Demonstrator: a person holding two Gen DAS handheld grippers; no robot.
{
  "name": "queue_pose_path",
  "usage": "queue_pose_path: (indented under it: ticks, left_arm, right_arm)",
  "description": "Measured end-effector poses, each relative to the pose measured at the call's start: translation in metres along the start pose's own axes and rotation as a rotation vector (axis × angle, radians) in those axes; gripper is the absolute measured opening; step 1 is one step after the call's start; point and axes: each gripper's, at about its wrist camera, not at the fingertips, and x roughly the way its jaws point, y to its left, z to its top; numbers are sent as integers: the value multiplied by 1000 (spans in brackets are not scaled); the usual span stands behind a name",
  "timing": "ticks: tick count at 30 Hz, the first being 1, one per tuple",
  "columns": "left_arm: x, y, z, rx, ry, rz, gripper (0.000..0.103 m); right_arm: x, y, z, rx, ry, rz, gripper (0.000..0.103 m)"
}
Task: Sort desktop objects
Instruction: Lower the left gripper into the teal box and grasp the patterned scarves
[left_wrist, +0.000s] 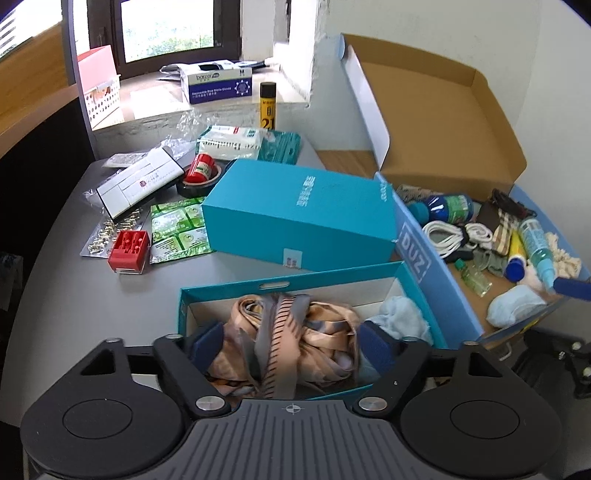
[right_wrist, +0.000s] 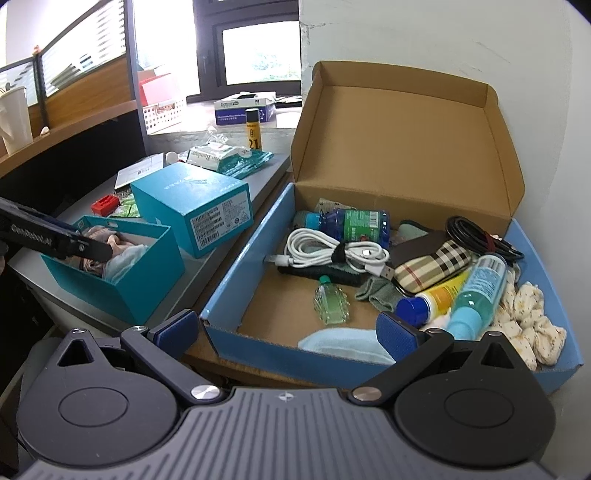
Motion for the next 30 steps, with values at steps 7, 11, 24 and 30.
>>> queue_pose_path:
  ticks: [7, 11, 24, 30]
  left_arm:
    - [11, 3, 3, 13, 30, -15, 77]
    - [16, 2, 1, 18, 32, -20, 75]
    - [22, 3, -5, 46, 30, -21, 63]
    - [12, 5, -7, 30, -10, -20, 40]
  right_arm:
    - [9, 1, 13, -12, -10, 15, 103]
    - [14, 4, 21, -42, -14, 21, 103]
    - [19, 17, 51, -174, 19, 107, 103]
    - [18, 26, 60, -225, 43, 139, 103]
